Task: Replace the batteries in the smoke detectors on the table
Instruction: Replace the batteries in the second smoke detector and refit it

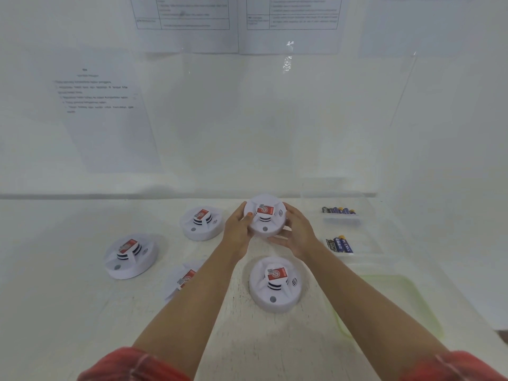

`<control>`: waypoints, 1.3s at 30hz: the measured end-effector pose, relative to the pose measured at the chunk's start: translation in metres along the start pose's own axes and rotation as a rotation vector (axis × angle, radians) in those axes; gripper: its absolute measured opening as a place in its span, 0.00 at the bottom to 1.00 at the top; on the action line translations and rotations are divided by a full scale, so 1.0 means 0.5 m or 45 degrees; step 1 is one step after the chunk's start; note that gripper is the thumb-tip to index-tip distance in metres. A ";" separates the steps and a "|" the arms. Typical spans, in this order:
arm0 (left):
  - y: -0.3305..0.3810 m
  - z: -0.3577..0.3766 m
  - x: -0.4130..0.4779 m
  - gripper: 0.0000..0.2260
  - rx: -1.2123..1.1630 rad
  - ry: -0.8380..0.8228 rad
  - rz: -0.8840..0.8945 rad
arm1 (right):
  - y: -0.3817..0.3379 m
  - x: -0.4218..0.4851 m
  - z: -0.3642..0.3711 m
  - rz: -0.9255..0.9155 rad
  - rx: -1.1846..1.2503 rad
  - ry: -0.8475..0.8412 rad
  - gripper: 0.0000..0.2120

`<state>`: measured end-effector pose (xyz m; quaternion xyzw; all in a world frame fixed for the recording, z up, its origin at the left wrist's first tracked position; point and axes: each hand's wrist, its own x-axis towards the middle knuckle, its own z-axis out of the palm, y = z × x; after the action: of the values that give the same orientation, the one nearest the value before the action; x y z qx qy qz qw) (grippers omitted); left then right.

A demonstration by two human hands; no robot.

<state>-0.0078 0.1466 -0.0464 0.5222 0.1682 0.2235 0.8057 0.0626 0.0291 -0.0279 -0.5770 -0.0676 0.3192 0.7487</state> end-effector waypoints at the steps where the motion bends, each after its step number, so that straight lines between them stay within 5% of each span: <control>1: 0.000 0.001 0.000 0.13 0.012 -0.001 -0.004 | 0.001 0.000 -0.001 0.001 -0.002 0.008 0.11; 39: -0.024 -0.011 0.047 0.18 -0.073 0.089 -0.124 | 0.014 0.034 0.002 0.016 0.007 0.091 0.16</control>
<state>0.0115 0.1594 -0.0606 0.4819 0.2149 0.2069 0.8238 0.0726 0.0403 -0.0386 -0.5863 -0.0364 0.3033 0.7503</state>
